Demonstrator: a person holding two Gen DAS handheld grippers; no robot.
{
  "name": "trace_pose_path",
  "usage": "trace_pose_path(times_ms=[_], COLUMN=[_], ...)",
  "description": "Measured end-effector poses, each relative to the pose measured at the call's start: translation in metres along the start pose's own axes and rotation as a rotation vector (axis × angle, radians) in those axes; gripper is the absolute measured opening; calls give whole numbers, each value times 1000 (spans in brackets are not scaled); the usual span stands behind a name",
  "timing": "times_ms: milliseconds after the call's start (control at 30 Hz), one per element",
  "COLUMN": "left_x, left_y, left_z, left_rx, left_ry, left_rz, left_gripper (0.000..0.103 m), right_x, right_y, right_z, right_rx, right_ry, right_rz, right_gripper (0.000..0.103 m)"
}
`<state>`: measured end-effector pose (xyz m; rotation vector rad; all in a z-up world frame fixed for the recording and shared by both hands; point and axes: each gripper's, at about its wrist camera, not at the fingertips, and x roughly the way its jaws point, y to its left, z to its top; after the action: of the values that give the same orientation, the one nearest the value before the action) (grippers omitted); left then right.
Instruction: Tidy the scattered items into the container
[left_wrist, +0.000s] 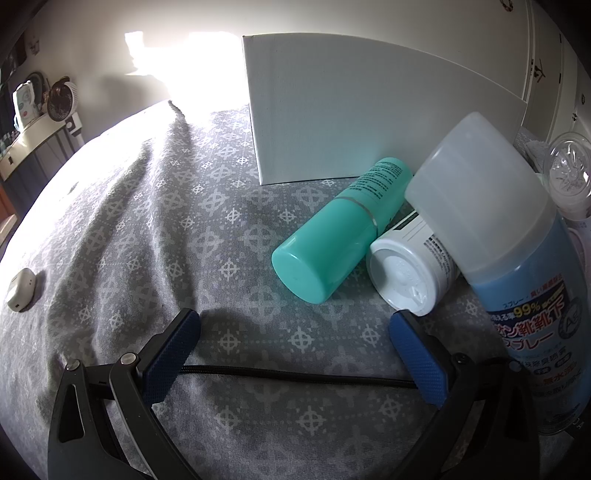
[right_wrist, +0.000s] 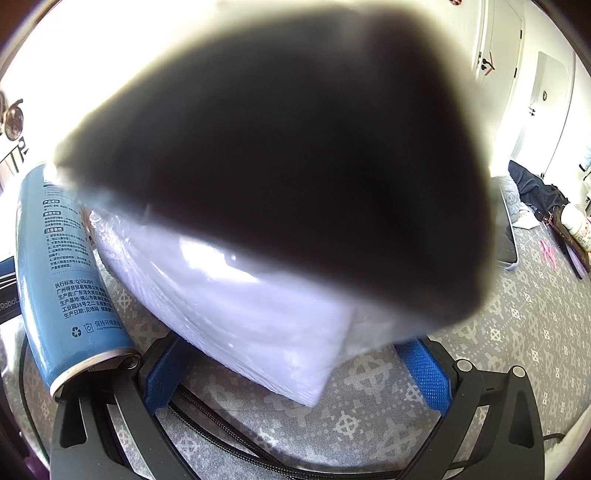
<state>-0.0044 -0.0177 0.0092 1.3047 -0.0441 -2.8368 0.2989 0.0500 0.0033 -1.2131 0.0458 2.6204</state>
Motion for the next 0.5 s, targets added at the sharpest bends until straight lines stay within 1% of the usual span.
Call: trace_pose_path(times_ms=[500], left_x=[-1], left_y=[0], left_z=[0], left_rx=[0], left_ry=[1], left_rz=[0], left_gripper=[103], right_x=[35], right_y=[5], right_z=[-6], right_rx=[0], right_ry=[0], right_rz=[0], right_gripper=[103])
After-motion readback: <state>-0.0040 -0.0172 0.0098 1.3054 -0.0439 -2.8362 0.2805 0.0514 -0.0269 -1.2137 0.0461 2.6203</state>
